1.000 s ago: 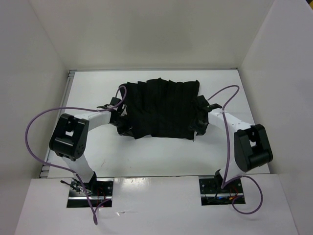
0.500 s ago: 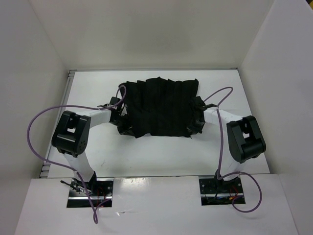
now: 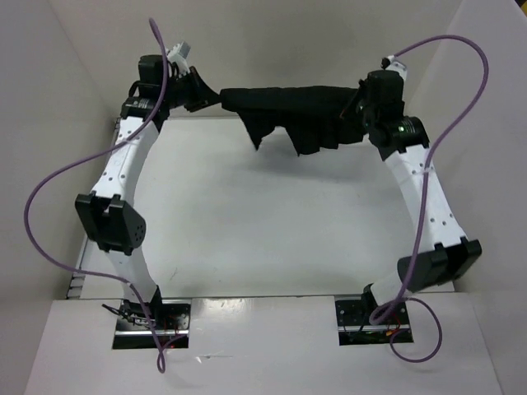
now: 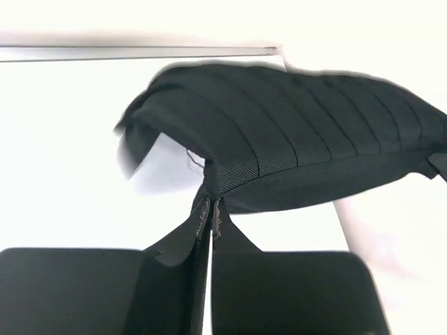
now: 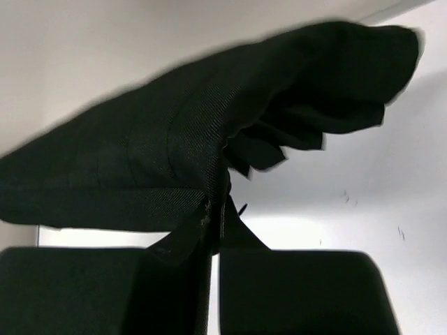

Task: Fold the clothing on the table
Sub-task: Fold the skirt

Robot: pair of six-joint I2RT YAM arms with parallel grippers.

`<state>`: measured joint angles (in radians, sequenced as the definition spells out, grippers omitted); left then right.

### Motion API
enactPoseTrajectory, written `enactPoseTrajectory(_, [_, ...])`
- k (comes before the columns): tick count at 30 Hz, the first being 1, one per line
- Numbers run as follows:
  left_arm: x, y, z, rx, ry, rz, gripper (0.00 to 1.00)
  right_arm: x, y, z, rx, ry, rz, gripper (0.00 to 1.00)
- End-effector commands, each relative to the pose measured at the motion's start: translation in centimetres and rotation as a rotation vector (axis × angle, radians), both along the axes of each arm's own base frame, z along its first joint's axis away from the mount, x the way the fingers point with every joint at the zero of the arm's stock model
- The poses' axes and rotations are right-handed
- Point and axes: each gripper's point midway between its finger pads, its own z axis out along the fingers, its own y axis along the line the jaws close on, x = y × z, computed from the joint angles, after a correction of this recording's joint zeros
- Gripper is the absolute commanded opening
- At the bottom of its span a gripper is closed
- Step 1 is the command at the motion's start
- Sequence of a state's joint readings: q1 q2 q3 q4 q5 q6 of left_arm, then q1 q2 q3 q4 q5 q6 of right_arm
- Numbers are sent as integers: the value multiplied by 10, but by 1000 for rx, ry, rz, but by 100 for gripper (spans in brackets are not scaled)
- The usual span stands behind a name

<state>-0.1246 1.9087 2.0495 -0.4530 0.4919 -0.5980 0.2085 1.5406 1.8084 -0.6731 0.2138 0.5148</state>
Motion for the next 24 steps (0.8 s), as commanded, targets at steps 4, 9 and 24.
enactPoseTrajectory(4, [-59, 20, -117, 74, 256, -1, 0, -63, 0, -99, 19, 257, 38, 0])
enactPoseTrajectory(9, [-141, 23, -214, 69, 521, -32, 0, -151, 35, -185, 131, 524, 141, 0])
enactPoseTrajectory(24, [-320, -11, -29, -95, 210, -387, 0, -304, 64, -56, 370, 356, 469, 0])
